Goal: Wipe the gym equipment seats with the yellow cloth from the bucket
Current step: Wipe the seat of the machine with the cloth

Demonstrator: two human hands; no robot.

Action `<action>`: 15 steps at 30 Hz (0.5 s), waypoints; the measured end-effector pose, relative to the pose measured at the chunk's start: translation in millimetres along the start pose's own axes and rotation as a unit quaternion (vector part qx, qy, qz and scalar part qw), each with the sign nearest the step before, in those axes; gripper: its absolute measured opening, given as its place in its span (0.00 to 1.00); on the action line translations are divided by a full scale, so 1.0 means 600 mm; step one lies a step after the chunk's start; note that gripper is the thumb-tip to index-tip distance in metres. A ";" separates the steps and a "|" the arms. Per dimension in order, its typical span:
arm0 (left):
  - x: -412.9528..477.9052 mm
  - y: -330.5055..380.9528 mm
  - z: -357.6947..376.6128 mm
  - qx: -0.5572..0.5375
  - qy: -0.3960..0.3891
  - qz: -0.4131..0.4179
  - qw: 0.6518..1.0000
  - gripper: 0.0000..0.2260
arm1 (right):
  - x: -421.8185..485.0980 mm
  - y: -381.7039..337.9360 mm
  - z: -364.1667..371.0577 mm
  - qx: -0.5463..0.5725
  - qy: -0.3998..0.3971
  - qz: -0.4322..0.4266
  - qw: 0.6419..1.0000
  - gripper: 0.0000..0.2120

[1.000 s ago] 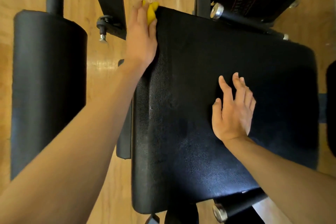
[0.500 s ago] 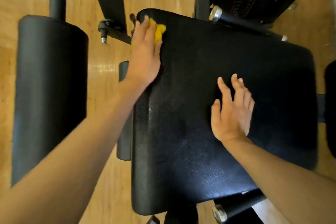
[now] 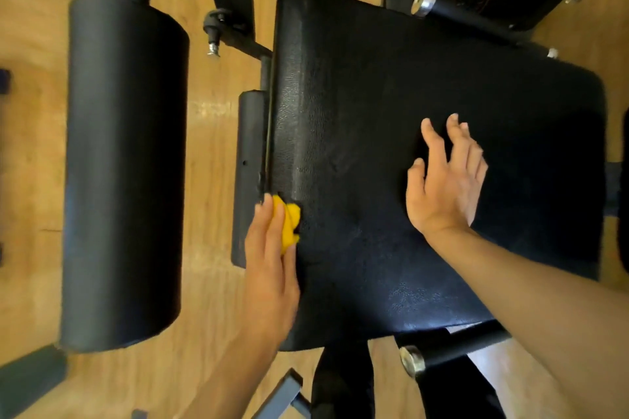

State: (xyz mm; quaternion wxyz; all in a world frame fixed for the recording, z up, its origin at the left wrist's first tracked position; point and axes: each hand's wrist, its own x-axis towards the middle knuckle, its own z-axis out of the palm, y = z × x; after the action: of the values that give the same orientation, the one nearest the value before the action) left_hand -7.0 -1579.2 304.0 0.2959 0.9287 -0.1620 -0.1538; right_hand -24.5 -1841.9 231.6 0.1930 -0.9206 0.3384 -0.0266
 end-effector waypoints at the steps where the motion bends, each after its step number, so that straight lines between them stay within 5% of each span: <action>1: -0.032 -0.003 0.001 0.002 -0.009 -0.009 1.000 0.24 | -0.001 0.000 0.000 0.000 -0.003 0.001 1.000 0.26; 11: 0.129 -0.048 -0.015 -0.106 0.031 -0.003 0.994 0.23 | -0.003 -0.007 0.005 -0.010 0.025 0.003 1.000 0.26; 15: 0.028 -0.043 0.000 -0.119 0.034 0.008 0.992 0.22 | -0.002 -0.006 0.006 -0.014 0.031 0.008 0.999 0.26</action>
State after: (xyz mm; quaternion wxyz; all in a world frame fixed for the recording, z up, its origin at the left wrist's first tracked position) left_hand 13.3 -1565.9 285.4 0.4110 0.8903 -0.1395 -0.1376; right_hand -22.6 -1837.4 229.9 0.1697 -0.9193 0.3515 -0.0494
